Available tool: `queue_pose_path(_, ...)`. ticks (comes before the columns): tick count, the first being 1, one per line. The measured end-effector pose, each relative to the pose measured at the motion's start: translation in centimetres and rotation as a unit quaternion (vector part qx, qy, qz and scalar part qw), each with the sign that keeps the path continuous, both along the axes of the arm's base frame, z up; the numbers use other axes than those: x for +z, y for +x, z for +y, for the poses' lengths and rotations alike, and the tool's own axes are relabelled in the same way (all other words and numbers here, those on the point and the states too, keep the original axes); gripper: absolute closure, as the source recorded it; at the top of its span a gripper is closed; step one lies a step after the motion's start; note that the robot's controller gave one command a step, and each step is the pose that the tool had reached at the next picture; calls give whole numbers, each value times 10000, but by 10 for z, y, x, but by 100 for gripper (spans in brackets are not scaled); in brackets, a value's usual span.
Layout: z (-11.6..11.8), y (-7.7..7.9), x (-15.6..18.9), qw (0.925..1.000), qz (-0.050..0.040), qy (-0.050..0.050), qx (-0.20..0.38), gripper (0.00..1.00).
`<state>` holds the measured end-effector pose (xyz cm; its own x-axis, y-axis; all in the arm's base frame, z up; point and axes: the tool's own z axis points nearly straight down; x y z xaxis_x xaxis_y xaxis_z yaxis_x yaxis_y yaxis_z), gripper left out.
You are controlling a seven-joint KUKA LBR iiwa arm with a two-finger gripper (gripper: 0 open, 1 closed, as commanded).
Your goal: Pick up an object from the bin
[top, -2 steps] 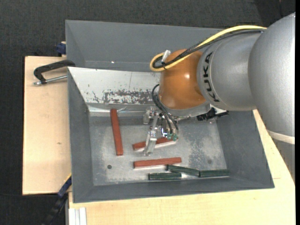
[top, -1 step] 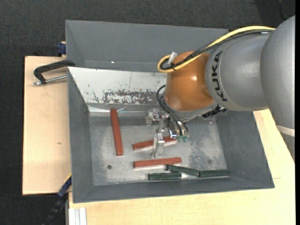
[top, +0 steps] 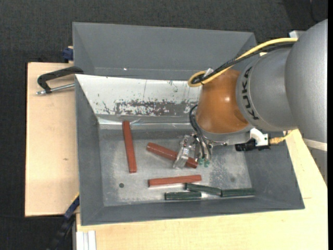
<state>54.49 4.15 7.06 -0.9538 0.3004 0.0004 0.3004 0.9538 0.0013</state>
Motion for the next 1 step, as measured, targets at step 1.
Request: queue_pose_path(1,0,0,0,10000,0,0,-2,100)
